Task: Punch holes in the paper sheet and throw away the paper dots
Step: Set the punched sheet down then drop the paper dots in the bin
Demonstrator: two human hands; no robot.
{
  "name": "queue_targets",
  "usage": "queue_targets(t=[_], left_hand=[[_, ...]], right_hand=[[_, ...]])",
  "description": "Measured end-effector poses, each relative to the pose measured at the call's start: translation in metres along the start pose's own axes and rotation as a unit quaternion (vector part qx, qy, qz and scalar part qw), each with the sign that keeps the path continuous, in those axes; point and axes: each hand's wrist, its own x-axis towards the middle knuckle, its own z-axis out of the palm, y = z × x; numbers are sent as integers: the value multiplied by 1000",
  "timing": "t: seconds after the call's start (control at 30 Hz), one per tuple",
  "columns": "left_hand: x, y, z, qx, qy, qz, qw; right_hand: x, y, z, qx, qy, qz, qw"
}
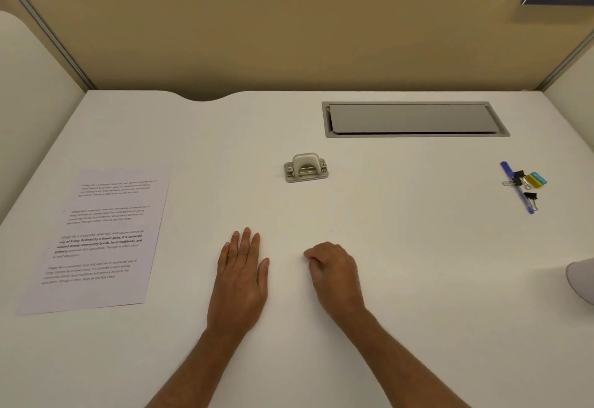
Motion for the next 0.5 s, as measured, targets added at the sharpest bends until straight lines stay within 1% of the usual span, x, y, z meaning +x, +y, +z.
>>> queue_targets(t=[0.03,0.07,0.1,0.13,0.2,0.27,0.33,0.4,0.5], left_hand=[[0,0,0,1,3,2,1000],[1,0,0,2,5,3,1000],[1,0,0,4,6,4,1000],[1,0,0,6,6,5,1000],[0,0,1,5,7,4,1000],[0,0,0,4,8,4,1000],[0,0,0,5,5,2,1000],[0,1,0,4,3,1,1000],[1,1,0,-2,0,-1,1000]], right_hand=[[0,-4,-5,89,8,89,992],[-1,-8,-10,176,10,170,970],[-2,-10,-14,251,15,234,939],[-3,-12,-17,324,21,284,902],[-3,-15,-25,464,35,358,809],[-4,-19,-31,568,46,409,713],[-5,-21,-36,626,53,438,644],[-7,-20,-41,664,60,454,591],[-10,-17,-48,707,58,458,535]])
